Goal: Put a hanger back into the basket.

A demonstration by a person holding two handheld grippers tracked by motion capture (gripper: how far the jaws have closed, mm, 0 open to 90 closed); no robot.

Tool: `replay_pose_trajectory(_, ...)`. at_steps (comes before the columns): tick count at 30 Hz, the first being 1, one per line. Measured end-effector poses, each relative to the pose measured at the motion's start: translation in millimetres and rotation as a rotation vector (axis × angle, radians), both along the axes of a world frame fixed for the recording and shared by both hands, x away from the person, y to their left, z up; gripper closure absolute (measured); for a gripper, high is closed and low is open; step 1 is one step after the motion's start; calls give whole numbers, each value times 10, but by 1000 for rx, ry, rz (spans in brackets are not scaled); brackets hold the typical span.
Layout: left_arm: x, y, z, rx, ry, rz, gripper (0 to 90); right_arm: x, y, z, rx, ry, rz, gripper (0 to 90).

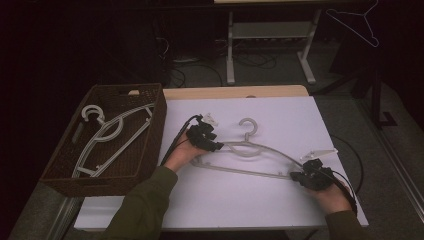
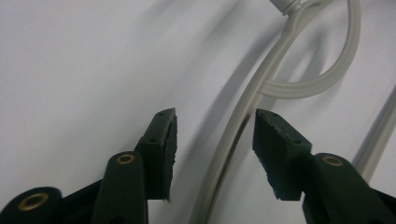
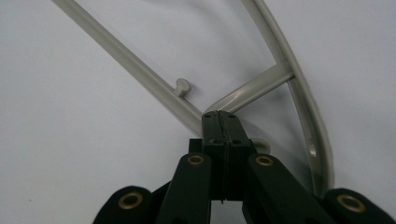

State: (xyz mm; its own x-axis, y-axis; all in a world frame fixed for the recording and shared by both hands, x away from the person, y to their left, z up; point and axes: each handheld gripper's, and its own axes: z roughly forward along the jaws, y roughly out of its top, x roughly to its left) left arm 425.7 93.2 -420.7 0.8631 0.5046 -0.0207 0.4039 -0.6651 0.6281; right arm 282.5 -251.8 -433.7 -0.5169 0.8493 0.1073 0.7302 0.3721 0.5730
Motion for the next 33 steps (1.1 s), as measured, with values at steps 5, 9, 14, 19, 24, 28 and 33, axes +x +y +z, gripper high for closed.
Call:
replay_pose_trajectory(5,5,-121,-1,30,-1,-41,551,-2,2,-5,4,4,-3,899)
replay_pose_trajectory(9,-4,-188,-25,63,-11,-57,590,0,16,-35,-13,14,5,899)
replay_pose_trajectory(14,32,-220,-77,89,-11,-66,601,3,20,-35,-13,15,1,899)
replay_pose_trajectory(19,60,-174,-51,65,-11,-47,577,-16,22,50,8,-12,-1,898)
replay_pose_trajectory(24,86,-120,-40,49,8,-26,546,39,-42,142,13,-84,-18,898)
replay_pose_trajectory(28,94,-110,-43,53,8,-22,536,101,-53,103,5,-76,-16,898)
replay_pose_trajectory(33,103,-130,-87,77,19,-33,525,113,-44,41,-5,-36,-24,898)
